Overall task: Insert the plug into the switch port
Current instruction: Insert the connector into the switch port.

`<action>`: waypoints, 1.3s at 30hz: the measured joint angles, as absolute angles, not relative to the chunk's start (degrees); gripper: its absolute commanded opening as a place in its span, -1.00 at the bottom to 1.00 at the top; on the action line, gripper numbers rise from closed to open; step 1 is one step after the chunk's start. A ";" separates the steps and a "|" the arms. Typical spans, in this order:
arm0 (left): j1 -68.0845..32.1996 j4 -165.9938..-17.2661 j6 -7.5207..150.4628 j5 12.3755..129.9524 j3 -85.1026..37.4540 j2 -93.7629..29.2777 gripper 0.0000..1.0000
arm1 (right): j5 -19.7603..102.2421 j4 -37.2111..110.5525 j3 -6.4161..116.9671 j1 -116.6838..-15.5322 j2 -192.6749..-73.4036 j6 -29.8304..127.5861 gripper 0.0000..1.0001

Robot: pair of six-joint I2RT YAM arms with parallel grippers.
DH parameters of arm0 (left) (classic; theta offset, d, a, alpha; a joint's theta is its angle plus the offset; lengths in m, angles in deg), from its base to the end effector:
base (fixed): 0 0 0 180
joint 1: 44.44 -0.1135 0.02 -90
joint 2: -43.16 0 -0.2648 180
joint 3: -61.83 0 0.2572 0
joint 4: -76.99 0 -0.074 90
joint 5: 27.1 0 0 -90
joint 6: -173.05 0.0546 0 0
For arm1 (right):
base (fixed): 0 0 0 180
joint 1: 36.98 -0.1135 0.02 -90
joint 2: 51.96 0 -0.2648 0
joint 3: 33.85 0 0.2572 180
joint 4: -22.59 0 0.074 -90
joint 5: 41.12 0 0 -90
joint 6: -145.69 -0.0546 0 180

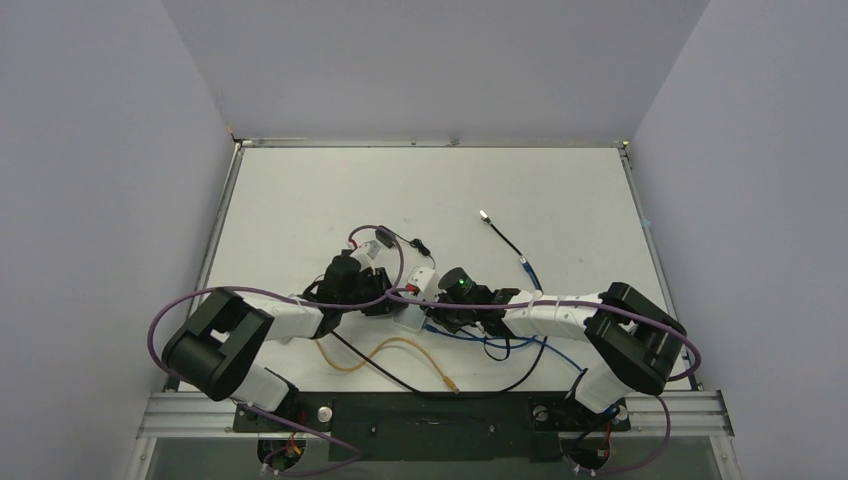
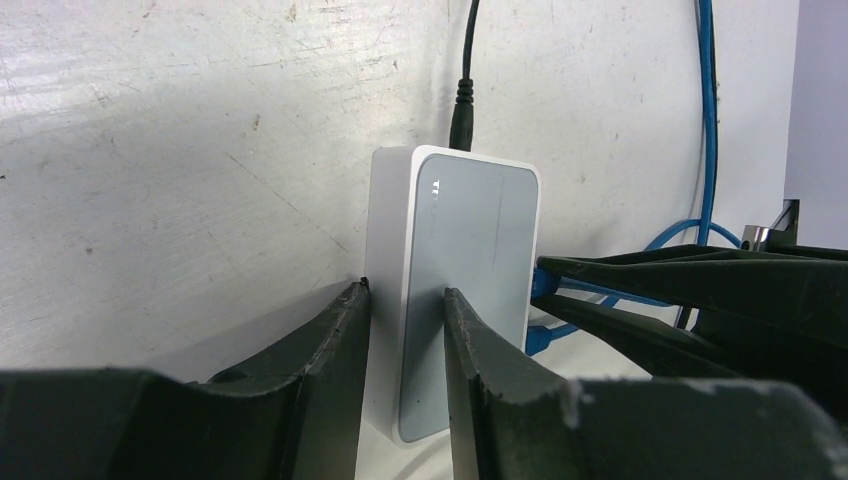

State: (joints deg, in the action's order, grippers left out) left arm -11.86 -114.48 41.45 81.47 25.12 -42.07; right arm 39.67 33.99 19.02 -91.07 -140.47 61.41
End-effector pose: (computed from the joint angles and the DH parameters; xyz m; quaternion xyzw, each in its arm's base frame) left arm 0.2171 -0.1593 0.1089 0.0022 0.8863 -0.3805 0.2639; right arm 0.1743 0.2556 0.1347 -0.4879 0.7894 0.2177 0.3024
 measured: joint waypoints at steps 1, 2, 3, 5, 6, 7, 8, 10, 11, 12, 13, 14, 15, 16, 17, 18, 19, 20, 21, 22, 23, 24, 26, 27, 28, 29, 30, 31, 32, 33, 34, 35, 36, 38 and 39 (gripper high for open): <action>-11.73 -114.67 41.40 81.27 25.14 -42.11 -0.83 | 39.76 33.99 19.02 -91.07 -140.47 61.39 -1.00; -11.60 -114.87 41.31 81.05 25.17 -42.16 -0.83 | 39.89 33.99 19.02 -91.07 -140.47 61.39 -1.00; -11.51 -115.02 41.29 80.92 25.17 -42.20 -0.84 | 39.95 34.01 19.02 -91.07 -140.47 61.39 -1.00; -11.47 -115.35 41.23 80.81 25.25 -42.26 -0.85 | 40.11 34.01 19.02 -91.07 -140.47 61.39 -1.00; -11.45 -115.48 41.21 80.75 25.32 -42.26 -0.86 | 40.11 34.01 19.02 -91.07 -140.47 61.39 -1.00; -11.43 -115.68 41.16 80.68 25.43 -42.26 -0.86 | 40.11 34.01 19.02 -91.07 -140.47 61.41 -1.00; -11.41 -115.94 41.10 80.64 25.56 -42.26 -0.87 | 40.11 34.01 19.02 -91.07 -140.47 61.39 -1.00; -11.41 -116.29 41.01 80.64 25.73 -42.26 -0.87 | 40.11 34.01 19.02 -91.07 -140.47 61.41 -1.00; -11.41 -116.44 40.90 80.62 25.84 -42.26 -0.87 | 40.11 34.01 19.02 -91.07 -140.47 61.43 -1.00; -11.41 -116.62 40.81 80.60 25.93 -42.26 -0.86 | 40.11 34.01 19.02 -91.07 -140.47 61.45 -1.00; -11.41 -116.62 40.72 80.55 25.95 -42.24 -0.86 | 40.11 34.03 19.02 -91.07 -140.47 61.50 -1.00; -11.41 -116.57 40.68 80.49 25.97 -42.13 -0.85 | 40.11 34.05 19.02 -91.07 -140.47 61.58 -1.00; -11.30 -116.42 40.66 80.25 25.97 -41.98 -0.85 | 40.11 34.08 19.02 -91.07 -140.47 61.67 -1.00; -11.19 -116.20 40.68 79.98 25.97 -41.74 -0.84 | 40.11 34.08 19.02 -91.07 -140.47 61.78 -1.00; -11.06 -115.55 40.70 79.61 25.97 -41.30 -0.84 | 40.06 34.08 19.04 -91.07 -140.47 61.93 -1.00; -10.86 -114.63 40.72 79.22 25.97 -40.67 -0.82 | 40.02 34.08 19.04 -91.11 -140.47 62.09 -1.00; -10.66 -113.49 40.77 78.89 25.97 -39.95 -0.80 | 39.91 34.16 19.04 -91.13 -140.47 62.30 -1.00; -10.42 -112.31 40.86 78.59 25.97 -39.20 -0.78 | 39.80 34.34 19.04 -91.20 -140.42 62.50 -1.00; -10.25 -111.37 40.90 78.39 25.97 -38.66 -0.77 | 39.71 34.49 19.06 -91.31 -140.40 62.61 -1.00; -10.01 -110.34 40.92 78.10 25.95 -38.09 -0.71 | 39.67 34.77 19.08 -91.44 -140.32 62.72 -1.00; -9.83 -109.27 41.01 78.02 25.82 -37.57 -0.63 | 39.63 35.21 19.13 -91.50 -140.16 62.87 -1.00; -9.59 -108.25 41.16 77.95 25.60 -37.22 -0.58 | 39.58 35.74 19.15 -91.55 -139.90 62.92 -1.00; -9.26 -106.19 41.45 77.86 24.68 -36.93 -0.43 | 39.60 36.57 19.15 -91.55 -139.16 62.94 -1.00; -9.15 -104.77 41.62 77.82 23.96 -36.84 -0.34 | 39.63 36.89 19.15 -91.55 -138.65 62.94 -1.00; -9.04 -103.55 41.84 77.78 23.33 -36.82 -0.29 | 39.67 37.05 19.15 -91.55 -138.24 62.94 -1.00; -8.89 -101.97 41.95 77.69 22.56 -36.71 -0.20 | 39.65 37.07 19.15 -91.55 -137.71 62.94 -1.00; -8.65 -100.40 42.17 77.56 21.89 -36.52 -0.15 | 39.65 36.98 19.15 -91.55 -137.10 62.92 -1.00; -8.45 -98.85 42.30 77.54 21.25 -36.19 -0.10 | 39.63 36.94 19.15 -91.55 -136.49 62.89 -1.00; -8.26 -97.58 42.47 77.36 20.77 -35.82 -0.09 | 39.63 36.57 19.15 -91.46 -135.88 62.89 -1.00; -8.10 -95.92 42.41 77.19 20.12 -35.18 -0.08 | 39.63 36.24 19.15 -91.37 -135.48 62.83 -1.00; -7.97 -94.11 42.43 76.60 19.40 -34.40 -0.08 | 39.65 35.89 19.15 -91.20 -135.11 62.63 -1.00; -7.89 -92.16 42.54 75.96 18.59 -33.48 -0.07 | 39.60 35.63 19.15 -90.98 -134.85 62.41 -1.00; -7.84 -90.24 42.69 75.11 17.76 -32.41 -0.06 | 39.58 35.36 19.15 -90.72 -134.74 62.19 -1.00; -7.69 -86.48 42.93 73.49 16.07 -29.92 0.01 | 39.47 34.47 19.15 -89.78 -134.68 61.50 -1.00; -7.67 -84.84 43.06 72.71 15.26 -28.52 0.03 | 39.58 34.05 19.15 -89.30 -134.68 61.08 -1.00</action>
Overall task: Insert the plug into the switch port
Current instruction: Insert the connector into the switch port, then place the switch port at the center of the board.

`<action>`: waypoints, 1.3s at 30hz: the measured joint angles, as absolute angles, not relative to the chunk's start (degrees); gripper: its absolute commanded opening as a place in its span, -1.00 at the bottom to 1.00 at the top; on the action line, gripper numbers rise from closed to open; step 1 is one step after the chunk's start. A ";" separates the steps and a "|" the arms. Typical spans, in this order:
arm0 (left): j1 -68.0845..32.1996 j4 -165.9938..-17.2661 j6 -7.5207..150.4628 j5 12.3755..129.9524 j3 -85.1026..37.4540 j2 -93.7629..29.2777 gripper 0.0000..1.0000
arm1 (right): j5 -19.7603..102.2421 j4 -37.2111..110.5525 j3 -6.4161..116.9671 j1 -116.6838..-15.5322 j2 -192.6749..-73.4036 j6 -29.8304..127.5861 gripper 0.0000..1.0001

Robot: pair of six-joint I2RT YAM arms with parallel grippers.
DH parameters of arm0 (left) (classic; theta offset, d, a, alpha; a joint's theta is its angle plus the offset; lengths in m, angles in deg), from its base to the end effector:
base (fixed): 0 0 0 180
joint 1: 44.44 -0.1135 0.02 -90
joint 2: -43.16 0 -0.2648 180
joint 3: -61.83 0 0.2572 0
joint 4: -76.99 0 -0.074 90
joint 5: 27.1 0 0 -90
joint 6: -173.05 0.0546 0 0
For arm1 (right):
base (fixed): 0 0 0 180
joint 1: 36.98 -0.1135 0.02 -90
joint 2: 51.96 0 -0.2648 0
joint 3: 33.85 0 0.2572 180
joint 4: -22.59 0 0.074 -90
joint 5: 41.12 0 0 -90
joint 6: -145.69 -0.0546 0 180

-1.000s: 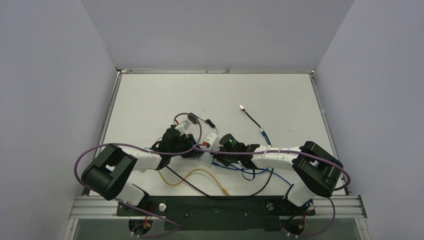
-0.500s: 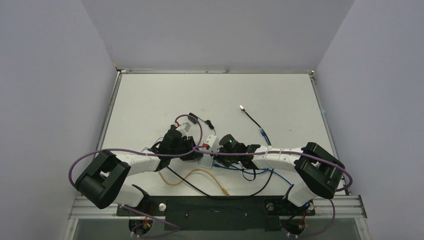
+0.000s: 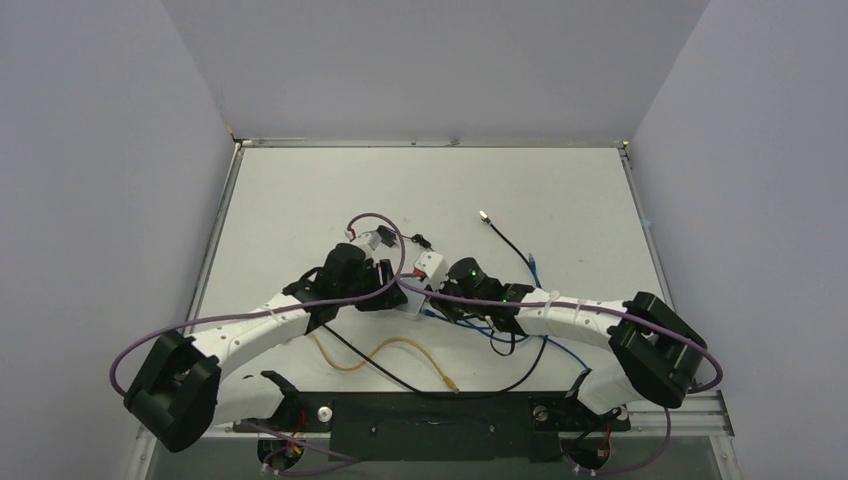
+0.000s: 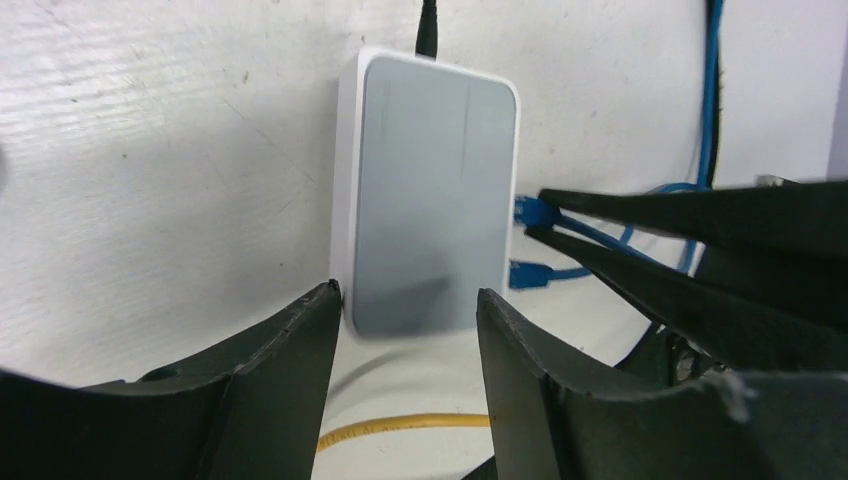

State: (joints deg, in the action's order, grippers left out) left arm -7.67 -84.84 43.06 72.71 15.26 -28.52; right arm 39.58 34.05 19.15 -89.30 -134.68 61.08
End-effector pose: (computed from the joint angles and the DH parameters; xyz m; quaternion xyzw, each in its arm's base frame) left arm 0.2049 -0.1647 0.1681 0.0082 0.9153 -0.3068 0.2610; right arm 0.1801 0.2476 0.1645 -0.4674 0.7788 0.2317 0.3484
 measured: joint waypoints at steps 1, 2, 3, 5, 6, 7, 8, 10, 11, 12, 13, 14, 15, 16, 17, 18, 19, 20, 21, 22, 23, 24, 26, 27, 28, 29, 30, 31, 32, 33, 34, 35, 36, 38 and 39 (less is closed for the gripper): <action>-7.65 -83.18 43.13 71.81 14.48 -26.90 0.04 | 39.89 33.55 19.15 -88.57 -134.68 60.69 -1.00; -7.65 -81.97 43.13 71.18 13.91 -25.48 0.06 | 40.24 33.09 19.17 -87.83 -134.68 60.27 -1.00; -7.71 -80.58 43.15 70.32 13.43 -23.66 0.07 | 40.65 32.87 19.19 -87.13 -134.68 59.83 -1.00; -7.95 -78.00 43.24 68.86 12.71 -19.93 0.08 | 41.51 32.79 19.43 -85.49 -134.74 58.98 -1.00; -8.21 -76.84 43.24 68.29 12.51 -18.03 0.09 | 42.03 32.70 19.69 -84.77 -134.89 58.65 -1.00; -8.48 -75.77 43.26 67.66 12.40 -16.32 0.09 | 42.45 32.70 20.07 -84.16 -135.16 58.26 -1.00; -8.74 -74.81 43.26 67.35 12.36 -14.92 0.09 | 42.79 32.70 20.37 -83.74 -135.42 58.00 -1.00; -9.26 -72.53 43.24 66.45 12.29 -11.80 0.10 | 43.95 32.72 21.64 -82.87 -136.62 57.50 -1.00; -9.42 -71.48 43.26 66.17 12.29 -10.40 0.10 | 44.43 32.68 22.19 -82.69 -137.19 57.32 -1.00; -9.53 -70.72 43.24 65.93 12.29 -9.28 0.10 | 45.05 32.68 22.82 -82.50 -137.95 57.15 -1.00; -9.68 -69.78 43.24 65.73 12.29 -8.01 0.10 | 45.61 32.65 23.39 -82.30 -138.72 56.73 -1.00; -9.68 -68.93 43.26 65.51 12.29 -6.72 0.10 | 46.31 32.52 23.93 -82.04 -139.59 56.34 -1.00; -9.70 -68.14 43.24 65.34 12.29 -5.63 0.10 | 46.86 32.41 24.37 -81.91 -140.36 55.99 -1.00; -9.79 -67.46 43.24 65.23 12.29 -4.43 0.10 | 47.45 32.22 24.83 -81.67 -141.34 55.42 -1.00; -9.81 -66.85 43.24 65.21 12.29 -3.34 0.10 | 48.00 32.24 25.27 -81.30 -142.22 54.85 -0.97; -9.90 -66.39 43.22 65.23 12.29 -2.29 0.10 | 48.54 32.13 25.60 -80.79 -143.05 54.33 -0.92; -9.96 -66.00 43.19 65.23 12.31 -1.33 0.10 | 48.96 32.04 25.84 -80.36 -143.64 53.87 -0.84; -10.05 -65.69 43.17 65.21 12.38 -0.28 0.10 | 49.37 31.98 26.19 -79.70 -144.47 53.19 -0.80; -10.09 -65.43 43.09 65.23 12.40 0.68 0.10 | 49.75 31.85 26.40 -79.18 -145.08 52.64 -0.72; -10.16 -65.23 43.04 65.23 12.40 1.54 0.10 | 50.09 31.80 26.58 -78.72 -145.52 52.01 -0.69; -10.20 -65.12 43.00 65.23 12.42 2.28 0.10 | 50.23 31.80 26.67 -78.32 -145.74 51.51 -0.62; -10.29 -65.08 42.98 65.23 12.47 2.83 0.10 | 50.44 31.78 26.69 -78.04 -145.76 51.05 -0.60; -10.36 -64.99 42.84 65.25 12.69 3.46 0.10 | 50.88 31.78 26.91 -77.47 -145.76 50.15 -0.52; -10.38 -64.80 42.80 65.25 12.82 3.59 0.10 | 51.19 31.78 27.13 -77.36 -145.76 49.91 -0.46; -10.42 -64.62 42.80 65.27 13.03 3.61 0.10 | 51.54 31.76 27.43 -77.10 -145.76 49.54 -0.36; -10.42 -64.42 42.78 65.27 13.19 3.61 0.10 | 51.76 31.74 27.63 -77.03 -145.76 49.28 -0.27; -10.42 -64.16 42.78 65.27 13.41 3.61 0.10 | 52.06 31.78 27.85 -76.84 -145.76 48.97 -0.25; -10.42 -64.03 42.78 65.27 13.63 3.61 0.10 | 52.35 31.80 27.98 -76.68 -145.71 48.84 -0.23; -10.42 -63.90 42.78 65.30 13.76 3.61 0.10 | 52.74 31.87 28.00 -76.64 -145.56 48.82 -0.23; -10.42 -63.81 42.78 65.30 13.91 3.61 0.10 | 53.02 32.22 28.00 -76.53 -145.19 48.82 -0.21; -10.42 -63.61 42.78 65.30 13.97 3.61 0.10 | 53.31 32.65 28.00 -76.36 -144.80 48.80 -0.21; -10.42 -63.46 42.78 65.30 14.00 3.61 0.10 | 53.66 33.27 28.00 -76.33 -143.92 48.77 -0.20; -10.42 -63.42 42.78 65.30 14.00 3.61 0.11 | 54.09 33.90 27.98 -76.31 -142.74 48.75 -0.17; -10.47 -63.40 42.78 65.30 14.00 3.61 0.14 | 55.03 34.69 27.96 -76.31 -139.35 48.69 0.05; -10.49 -63.37 42.78 65.30 14.00 3.61 0.16 | 55.45 34.93 27.96 -76.31 -137.67 48.51 0.19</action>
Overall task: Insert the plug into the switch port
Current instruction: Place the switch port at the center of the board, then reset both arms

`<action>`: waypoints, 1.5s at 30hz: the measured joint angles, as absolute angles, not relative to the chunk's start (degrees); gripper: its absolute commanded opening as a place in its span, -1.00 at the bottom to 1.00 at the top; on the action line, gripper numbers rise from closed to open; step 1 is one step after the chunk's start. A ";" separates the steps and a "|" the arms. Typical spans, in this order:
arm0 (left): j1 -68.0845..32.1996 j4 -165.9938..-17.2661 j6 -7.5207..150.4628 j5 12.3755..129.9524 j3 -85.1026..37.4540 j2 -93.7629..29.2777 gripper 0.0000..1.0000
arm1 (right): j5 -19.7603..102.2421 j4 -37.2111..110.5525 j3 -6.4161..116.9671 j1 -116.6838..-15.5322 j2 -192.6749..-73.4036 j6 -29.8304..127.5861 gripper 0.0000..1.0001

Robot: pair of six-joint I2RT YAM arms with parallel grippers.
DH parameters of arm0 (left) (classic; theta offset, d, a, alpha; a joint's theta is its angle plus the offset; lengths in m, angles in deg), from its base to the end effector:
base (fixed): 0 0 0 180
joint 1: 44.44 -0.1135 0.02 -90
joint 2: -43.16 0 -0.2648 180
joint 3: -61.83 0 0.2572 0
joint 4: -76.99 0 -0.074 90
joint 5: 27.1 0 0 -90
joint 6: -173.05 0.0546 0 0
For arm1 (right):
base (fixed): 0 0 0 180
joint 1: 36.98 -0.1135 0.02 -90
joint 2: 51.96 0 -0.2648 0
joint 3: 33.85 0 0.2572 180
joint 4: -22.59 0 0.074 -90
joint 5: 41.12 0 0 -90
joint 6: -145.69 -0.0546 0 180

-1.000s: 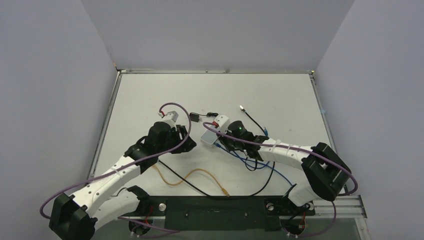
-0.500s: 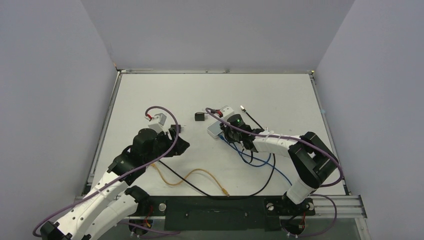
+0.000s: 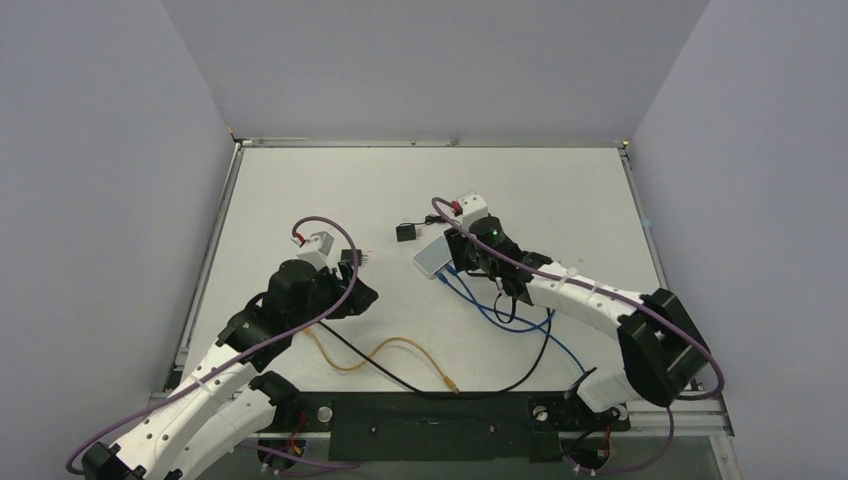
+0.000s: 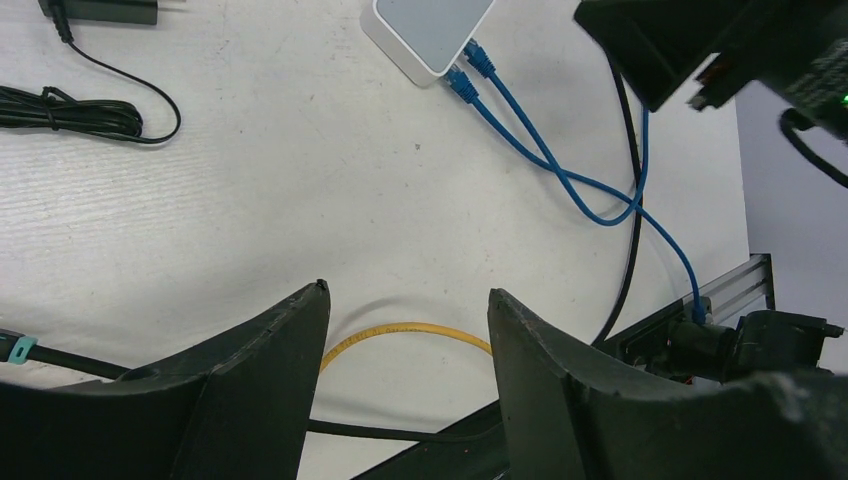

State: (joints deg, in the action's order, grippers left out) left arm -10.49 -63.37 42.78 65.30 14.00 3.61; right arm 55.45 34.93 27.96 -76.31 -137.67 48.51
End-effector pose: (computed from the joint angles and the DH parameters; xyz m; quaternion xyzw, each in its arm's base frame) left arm 0.1481 -0.1025 0.2523 -0.0378 0.8709 -0.3099 0.3794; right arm 0.2660 0.2099 0.1975 -0.2217 0.8628 0.1313 0.4349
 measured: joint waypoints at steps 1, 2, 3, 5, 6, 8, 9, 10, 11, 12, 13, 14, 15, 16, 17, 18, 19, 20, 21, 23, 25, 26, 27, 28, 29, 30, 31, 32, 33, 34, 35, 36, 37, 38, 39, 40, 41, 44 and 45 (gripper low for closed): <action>-10.53 -63.37 42.80 65.30 14.00 3.61 0.16 | 56.00 35.36 27.96 -76.31 -135.38 48.29 0.44; -10.55 -63.37 42.80 65.30 14.00 3.64 0.17 | 56.50 36.06 27.96 -76.31 -132.82 47.83 0.50; -10.60 -63.35 42.82 65.30 14.00 3.66 0.17 | 56.94 36.79 27.96 -76.33 -130.28 47.35 0.55; -10.75 -63.29 42.82 65.27 13.97 3.79 0.17 | 57.59 37.83 27.96 -76.36 -125.89 47.16 0.60; -10.82 -63.22 42.84 65.25 13.97 3.88 0.18 | 57.88 38.36 27.89 -76.44 -123.40 46.96 0.62; -10.90 -63.13 42.89 65.06 13.97 4.16 0.18 | 58.16 38.91 27.32 -76.47 -118.44 46.39 0.66; -10.92 -63.16 42.95 64.97 13.95 4.29 0.18 | 58.36 39.15 26.82 -76.57 -116.05 46.11 0.68; -10.97 -63.13 43.02 64.84 13.93 4.40 0.18 | 58.53 39.39 26.34 -76.79 -114.00 45.96 0.68; -11.06 -63.13 43.04 64.75 13.91 4.51 0.18 | 58.68 39.74 25.70 -76.84 -111.75 45.80 0.69; -11.16 -63.16 43.06 64.62 13.89 4.64 0.18 | 58.86 40.15 25.22 -76.86 -109.69 45.65 0.70; -11.19 -63.13 43.06 64.44 13.89 4.77 0.18 | 59.08 40.48 24.74 -76.90 -108.03 45.34 0.71; -11.25 -63.13 43.09 64.18 13.89 4.88 0.19 | 59.19 40.68 24.33 -77.01 -106.74 45.08 0.71; -11.27 -63.11 43.17 63.79 13.89 5.03 0.19 | 59.38 40.92 23.72 -77.10 -105.43 44.53 0.72; -11.30 -63.09 43.26 63.42 13.89 5.21 0.19 | 59.49 41.38 23.13 -77.17 -104.29 44.05 0.72; -11.30 -63.09 43.28 63.04 13.84 5.47 0.19 | 59.56 41.92 22.60 -77.19 -103.44 43.35 0.73; -11.32 -63.05 43.30 62.78 13.80 5.73 0.19 | 59.58 42.60 22.12 -77.21 -102.66 42.79 0.73; -11.36 -63.00 43.30 62.45 13.71 6.15 0.19 | 59.58 43.06 21.75 -77.21 -102.09 42.37 0.74; -11.43 -62.85 43.33 62.08 13.58 6.56 0.19 | 59.56 43.76 21.22 -77.21 -101.26 41.80 0.74; -11.54 -62.76 43.35 61.67 13.47 7.18 0.19 | 59.65 44.26 20.87 -77.21 -100.58 41.43 0.74; -11.56 -62.50 43.46 60.73 13.10 8.38 0.19 | 60.37 45.27 20.18 -77.21 -98.66 40.64 0.75; -11.56 -62.22 43.65 59.66 12.51 9.45 0.19 | 61.92 46.40 19.91 -77.21 -96.60 39.81 0.75; -11.56 -62.15 43.85 58.94 12.16 10.04 0.19 | 62.92 46.77 19.89 -77.21 -95.84 39.46 0.76; -11.56 -61.91 44.18 58.19 11.75 10.61 0.19 | 64.11 47.08 19.89 -77.21 -95.20 39.00 0.76; -11.56 -61.82 44.51 57.32 11.40 11.18 0.19 | 65.31 47.45 19.89 -77.21 -94.79 38.55 0.76; -11.56 -61.65 44.79 56.60 11.05 11.70 0.19 | 66.64 47.87 19.89 -77.21 -94.57 38.15 0.76; -11.56 -61.56 44.94 55.92 10.81 12.14 0.19 | 67.65 48.24 19.89 -77.21 -94.55 37.80 0.77; -11.56 -61.49 45.27 54.85 10.54 12.82 0.19 | 68.98 48.89 19.89 -77.21 -94.55 37.32 0.77; -11.56 -61.45 45.42 54.35 10.48 13.06 0.19 | 70.12 49.68 19.89 -77.21 -94.55 36.91 0.77; -11.56 -61.45 45.80 53.52 10.46 13.38 0.20 | 71.23 50.38 19.89 -77.21 -94.55 36.56 0.77; -11.56 -61.39 46.06 52.71 10.46 13.62 0.22 | 72.00 50.77 19.89 -77.21 -94.52 36.32 0.77; -11.56 -61.30 46.23 52.16 10.46 13.75 0.26 | 72.96 51.10 19.83 -77.21 -94.42 36.01 0.77; -11.56 -61.21 46.43 51.35 10.46 13.89 0.28 | 74.03 51.21 19.56 -77.21 -94.18 35.60 0.78; -11.56 -61.10 46.65 50.70 10.46 13.97 0.32 | 75.06 51.30 19.17 -77.21 -93.74 35.27 0.78; -11.56 -60.99 46.91 49.93 10.46 14.08 0.34 | 76.02 51.45 18.86 -77.21 -93.39 34.92 0.78; -11.56 -60.97 47.19 49.23 10.46 14.13 0.34 | 77.15 51.63 18.51 -77.21 -92.91 34.35 0.78; -11.56 -60.97 47.41 48.53 10.46 14.13 0.35 | 78.09 51.65 18.16 -77.21 -92.49 33.87 0.77; -11.56 -60.97 47.61 47.92 10.46 14.13 0.35 | 78.95 51.76 17.88 -77.21 -92.10 33.41 0.77; -11.56 -60.88 48.05 46.65 10.48 14.15 0.35 | 80.87 51.82 17.20 -77.21 -91.25 32.64 0.77; -11.58 -60.84 48.22 46.37 10.48 14.19 0.35 | 81.53 52.04 16.96 -77.21 -90.98 32.45 0.78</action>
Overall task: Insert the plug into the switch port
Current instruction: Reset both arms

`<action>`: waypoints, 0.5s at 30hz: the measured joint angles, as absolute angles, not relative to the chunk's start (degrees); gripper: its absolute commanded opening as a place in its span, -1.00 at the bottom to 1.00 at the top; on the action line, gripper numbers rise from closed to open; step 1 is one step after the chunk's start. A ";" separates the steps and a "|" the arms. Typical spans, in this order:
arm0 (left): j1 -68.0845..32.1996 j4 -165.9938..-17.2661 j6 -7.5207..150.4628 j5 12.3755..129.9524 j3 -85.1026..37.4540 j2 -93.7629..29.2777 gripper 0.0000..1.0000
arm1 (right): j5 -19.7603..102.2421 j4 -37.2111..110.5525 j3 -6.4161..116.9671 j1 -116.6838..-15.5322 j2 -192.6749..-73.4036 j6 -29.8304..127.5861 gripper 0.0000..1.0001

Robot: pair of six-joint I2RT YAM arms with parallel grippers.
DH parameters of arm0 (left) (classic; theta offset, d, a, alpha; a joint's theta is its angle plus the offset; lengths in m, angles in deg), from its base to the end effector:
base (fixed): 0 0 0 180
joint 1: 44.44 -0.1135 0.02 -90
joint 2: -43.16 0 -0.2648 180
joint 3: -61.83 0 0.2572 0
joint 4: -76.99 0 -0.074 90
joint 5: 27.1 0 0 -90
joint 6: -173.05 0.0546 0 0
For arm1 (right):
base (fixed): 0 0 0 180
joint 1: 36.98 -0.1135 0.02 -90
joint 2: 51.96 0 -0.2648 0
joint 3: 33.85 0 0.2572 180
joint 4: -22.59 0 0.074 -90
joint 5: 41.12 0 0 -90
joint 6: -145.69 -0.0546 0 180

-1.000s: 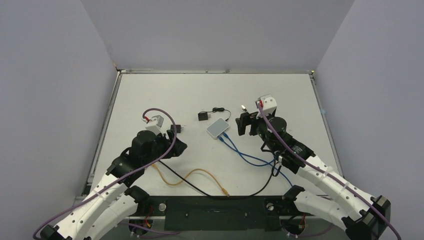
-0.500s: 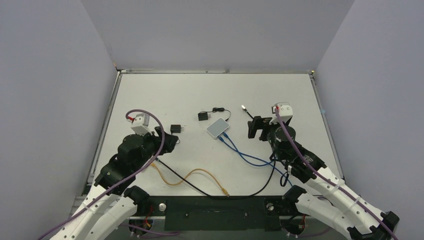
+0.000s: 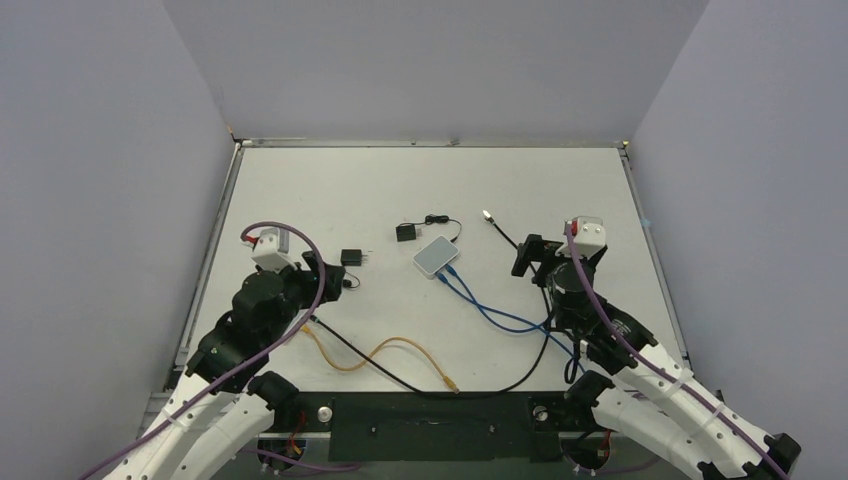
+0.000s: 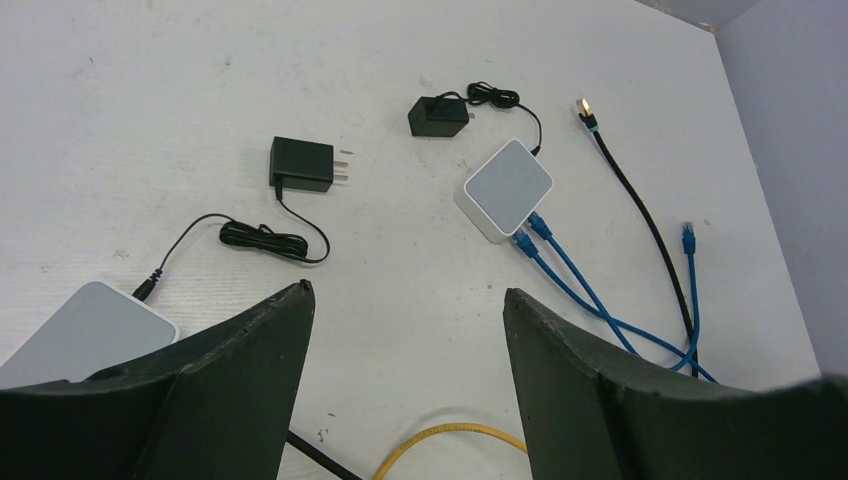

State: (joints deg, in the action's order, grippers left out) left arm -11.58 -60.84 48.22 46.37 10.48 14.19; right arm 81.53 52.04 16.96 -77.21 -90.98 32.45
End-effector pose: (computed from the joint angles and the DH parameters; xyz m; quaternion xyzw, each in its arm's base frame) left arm 0.1303 -0.0656 0.2969 -0.0966 0.8081 -0.2193 0.5382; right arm 0.1567 0.0940 0.2964 0.0496 0.7907 0.1049 0.6011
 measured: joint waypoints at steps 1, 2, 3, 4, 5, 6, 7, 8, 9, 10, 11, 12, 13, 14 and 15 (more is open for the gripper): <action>-11.58 -60.73 48.33 46.15 10.48 14.30 0.35 | 82.25 52.33 16.70 -77.21 -90.74 32.38 0.78; -11.58 -60.55 48.42 46.00 10.48 14.43 0.35 | 83.06 52.54 16.42 -77.21 -90.46 32.27 0.79; -11.60 -60.38 48.51 45.80 10.52 14.69 0.36 | 84.10 52.70 16.04 -77.21 -90.09 32.03 0.79; -11.60 -60.14 48.66 45.67 10.54 14.98 0.36 | 85.24 52.83 15.52 -77.21 -89.63 31.79 0.80; -11.60 -59.83 48.83 45.49 10.59 15.42 0.36 | 86.38 53.03 14.97 -77.21 -89.06 31.46 0.81; -11.60 -59.59 48.94 45.49 10.59 15.70 0.36 | 87.54 53.24 14.40 -77.21 -88.40 31.09 0.82; -11.60 -59.27 49.12 45.49 10.59 15.94 0.36 | 88.52 53.44 13.95 -77.21 -87.73 30.90 0.83; -11.60 -59.00 49.31 45.49 10.59 16.12 0.36 | 89.83 53.59 13.40 -77.21 -86.79 30.59 0.83; -11.60 -58.59 49.53 45.49 10.59 16.16 0.36 | 91.14 53.79 12.96 -77.21 -85.78 30.35 0.83; -11.60 -58.13 49.84 45.49 10.59 16.16 0.35 | 92.37 53.79 12.59 -77.21 -84.93 30.02 0.83; -11.60 -57.63 50.17 45.49 10.57 16.14 0.36 | 93.35 53.81 12.39 -77.21 -84.30 29.74 0.83; -11.60 -57.15 50.52 45.49 10.57 16.12 0.35 | 94.53 53.79 12.33 -77.21 -83.47 29.37 0.83; -11.60 -56.66 50.80 45.49 10.52 16.09 0.35 | 95.47 53.62 12.33 -77.21 -82.85 29.06 0.84; -11.60 -56.12 51.04 45.49 10.39 16.09 0.36 | 96.23 53.55 12.35 -77.21 -82.53 28.82 0.83; -11.60 -55.81 51.24 45.49 10.30 16.12 0.36 | 96.69 53.51 12.35 -77.21 -82.48 28.71 0.84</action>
